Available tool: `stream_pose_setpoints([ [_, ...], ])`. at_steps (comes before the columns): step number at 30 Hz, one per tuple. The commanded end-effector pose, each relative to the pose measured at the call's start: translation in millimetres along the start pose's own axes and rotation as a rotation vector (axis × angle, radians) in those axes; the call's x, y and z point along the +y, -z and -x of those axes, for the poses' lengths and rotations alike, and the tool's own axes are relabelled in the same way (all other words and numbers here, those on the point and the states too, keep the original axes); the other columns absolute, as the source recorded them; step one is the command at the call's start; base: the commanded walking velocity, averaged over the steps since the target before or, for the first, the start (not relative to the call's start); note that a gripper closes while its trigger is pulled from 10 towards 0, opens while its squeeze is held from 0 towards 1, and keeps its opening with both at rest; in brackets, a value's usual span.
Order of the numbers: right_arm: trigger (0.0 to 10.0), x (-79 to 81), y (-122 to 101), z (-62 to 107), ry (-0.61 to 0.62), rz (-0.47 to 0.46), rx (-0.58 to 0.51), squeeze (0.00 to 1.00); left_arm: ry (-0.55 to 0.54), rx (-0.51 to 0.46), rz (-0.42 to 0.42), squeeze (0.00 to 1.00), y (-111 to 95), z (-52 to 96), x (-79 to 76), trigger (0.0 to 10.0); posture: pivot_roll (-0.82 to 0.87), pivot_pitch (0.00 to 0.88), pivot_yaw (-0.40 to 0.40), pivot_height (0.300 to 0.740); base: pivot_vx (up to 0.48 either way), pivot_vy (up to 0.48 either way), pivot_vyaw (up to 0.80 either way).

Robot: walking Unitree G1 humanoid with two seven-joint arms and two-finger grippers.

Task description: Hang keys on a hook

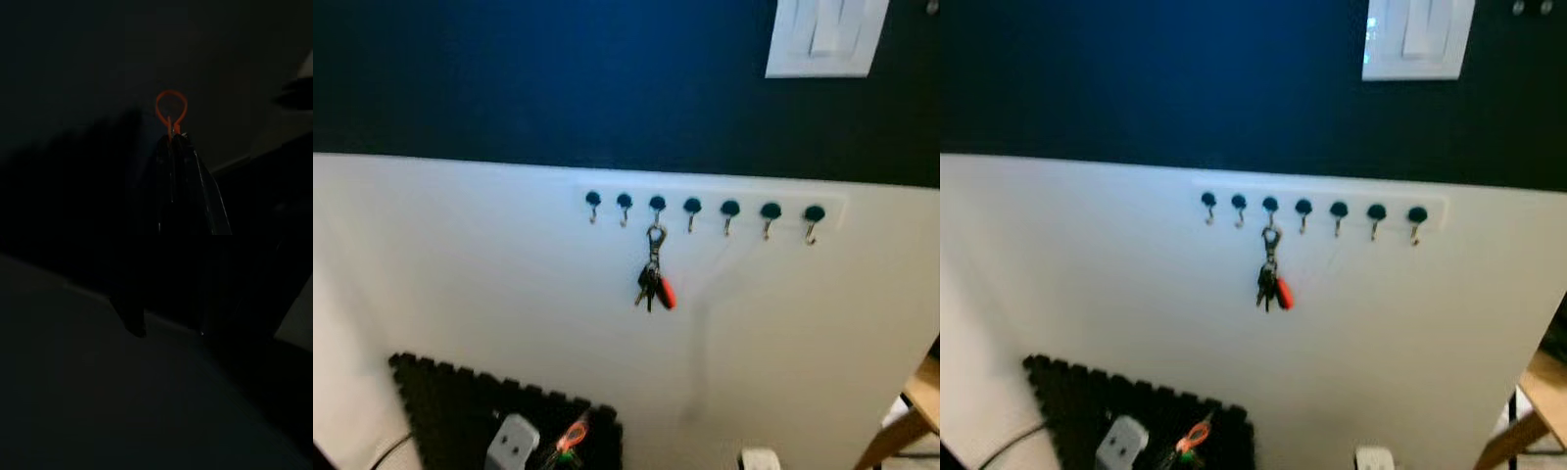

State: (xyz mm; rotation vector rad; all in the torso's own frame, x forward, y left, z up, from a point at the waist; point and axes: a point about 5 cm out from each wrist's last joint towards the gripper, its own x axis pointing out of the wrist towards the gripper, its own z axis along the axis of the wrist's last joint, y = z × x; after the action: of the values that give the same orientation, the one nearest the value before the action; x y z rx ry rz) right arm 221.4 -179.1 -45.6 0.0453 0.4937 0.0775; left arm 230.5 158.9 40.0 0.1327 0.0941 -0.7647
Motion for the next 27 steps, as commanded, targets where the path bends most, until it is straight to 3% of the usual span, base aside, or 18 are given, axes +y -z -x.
stream_pose_setpoints([
  [1, 10.0, -1.5, -8, -1.7, -0.008, 0.013, -0.045, 0.0, 0.074, -0.023, -0.036, 0.0, -16, -1.8, 0.1, 10.0, 0.06, 0.0, 0.024, 0.74, 0.0, 0.0, 0.0],
  [7, 10.0, -0.4, -18, -5.3, -0.021, 0.033, -0.088, 0.0, 0.221, -0.055, -0.136, 0.0, -46, -11.0, -3.5, 10.0, 0.06, 0.0, 0.024, 0.74, 0.0, 0.0, 0.0],
  [10, 10.0, 3.9, -21, -7.0, -0.042, 0.061, -0.1, 0.0, 0.276, -0.104, -0.204, 0.0, -72, -18.7, -0.9, 10.0, 0.05, 0.0, 0.026, 0.74, 0.0, 0.0, 0.0],
  [15, 10.0, 5.2, -21, -7.0, -0.044, 0.061, -0.1, 0.0, 0.243, -0.199, -0.232, 0.0, -101, -26.6, 6.7, 10.0, 0.05, 0.0, 0.022, 0.74, 0.0, 0.0, 0.0],
  [19, 10.0, 6.1, -19, -6.9, -0.041, 0.058, -0.089, 0.0, 0.152, -0.398, -0.215, 0.0, -150, -37.9, 17.2, 10.0, 0.06, 0.0, 0.017, 0.74, 0.0, 0.0, 0.0],
  [20, 10.0, 6.1, -19, -6.9, -0.041, 0.058, -0.089, 0.0, 0.152, -0.398, -0.215, 0.0, -150, -37.9, 17.2, 10.0, 0.06, 0.0, 0.017, 0.74, 0.0, 0.0, 0.0],
  [22, 10.0, 7.1, -19, -7.6, -0.04, 0.057, -0.088, 0.0, 0.128, -0.485, -0.184, 0.0, -170, -42.4, 16.7, 10.0, 0.06, 0.0, 0.017, 0.74, 0.0, 0.0, 0.0],
  [27, 10.0, 8.7, -24, -9.1, -0.041, 0.051, -0.113, 0.0, 0.133, -0.549, -0.152, 0.0, -187, -46.3, 11.9, 10.0, 0.05, 0.004, 0.017, 0.74, 0.0, 0.0, 0.0],
])
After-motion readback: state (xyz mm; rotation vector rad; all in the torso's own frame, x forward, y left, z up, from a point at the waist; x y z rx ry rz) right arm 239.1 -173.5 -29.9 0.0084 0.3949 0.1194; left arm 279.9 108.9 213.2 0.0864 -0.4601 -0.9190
